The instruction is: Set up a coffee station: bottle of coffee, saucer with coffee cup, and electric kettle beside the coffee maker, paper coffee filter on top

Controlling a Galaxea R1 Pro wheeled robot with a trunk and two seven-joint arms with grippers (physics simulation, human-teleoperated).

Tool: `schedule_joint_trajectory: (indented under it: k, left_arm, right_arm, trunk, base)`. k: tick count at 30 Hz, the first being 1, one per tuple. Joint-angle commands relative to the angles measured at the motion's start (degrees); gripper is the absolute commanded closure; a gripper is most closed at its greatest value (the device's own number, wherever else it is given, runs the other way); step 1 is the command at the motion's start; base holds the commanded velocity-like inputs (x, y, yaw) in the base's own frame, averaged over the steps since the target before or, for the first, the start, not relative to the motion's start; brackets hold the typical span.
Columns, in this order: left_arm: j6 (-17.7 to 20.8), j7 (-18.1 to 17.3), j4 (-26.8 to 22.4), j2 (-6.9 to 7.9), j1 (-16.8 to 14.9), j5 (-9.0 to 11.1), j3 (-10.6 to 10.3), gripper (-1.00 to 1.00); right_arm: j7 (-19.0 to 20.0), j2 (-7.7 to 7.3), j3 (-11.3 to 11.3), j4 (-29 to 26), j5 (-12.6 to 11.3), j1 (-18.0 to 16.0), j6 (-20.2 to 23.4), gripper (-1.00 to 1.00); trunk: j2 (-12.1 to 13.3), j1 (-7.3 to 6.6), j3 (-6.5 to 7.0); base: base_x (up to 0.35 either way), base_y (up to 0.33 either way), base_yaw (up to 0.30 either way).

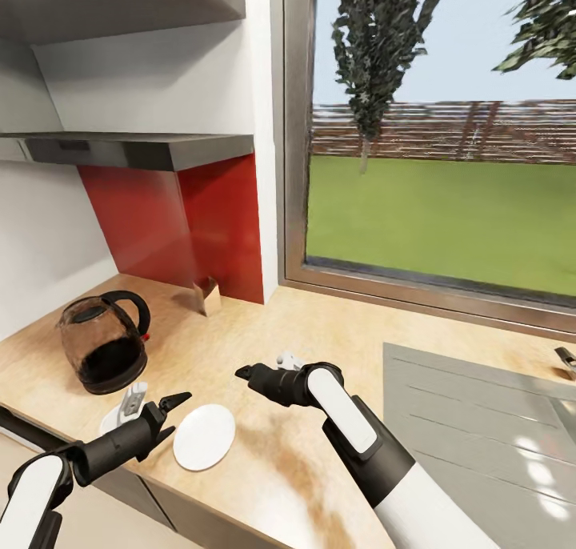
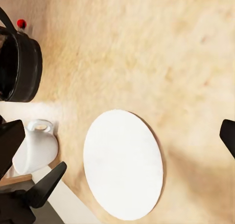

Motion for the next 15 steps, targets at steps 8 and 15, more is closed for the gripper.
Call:
schedule_joint_trajectory:
  k: [8,15]
  left_arm:
    - [0.3,0.6,0.0,0.03,0.5,0.5,0.1,-1.0]
    - [0.3,0.6,0.0,0.11,1.5,0.4,0.1,-1.0]
  right_arm:
    - [-0.6,0.04,0.0,0.2,-0.5,-0.1,0.0,-1.0]
    - [-0.6,0.28,0.3,4.0,-0.5,-0.1,0.1,-1.0]
  trunk:
    - [-0.1,0.04,-0.13]
    - [-0.1,0.04,-0.13]
  base:
    - [0.001,0.0,0.0]
    - [0.0,0.0,0.0]
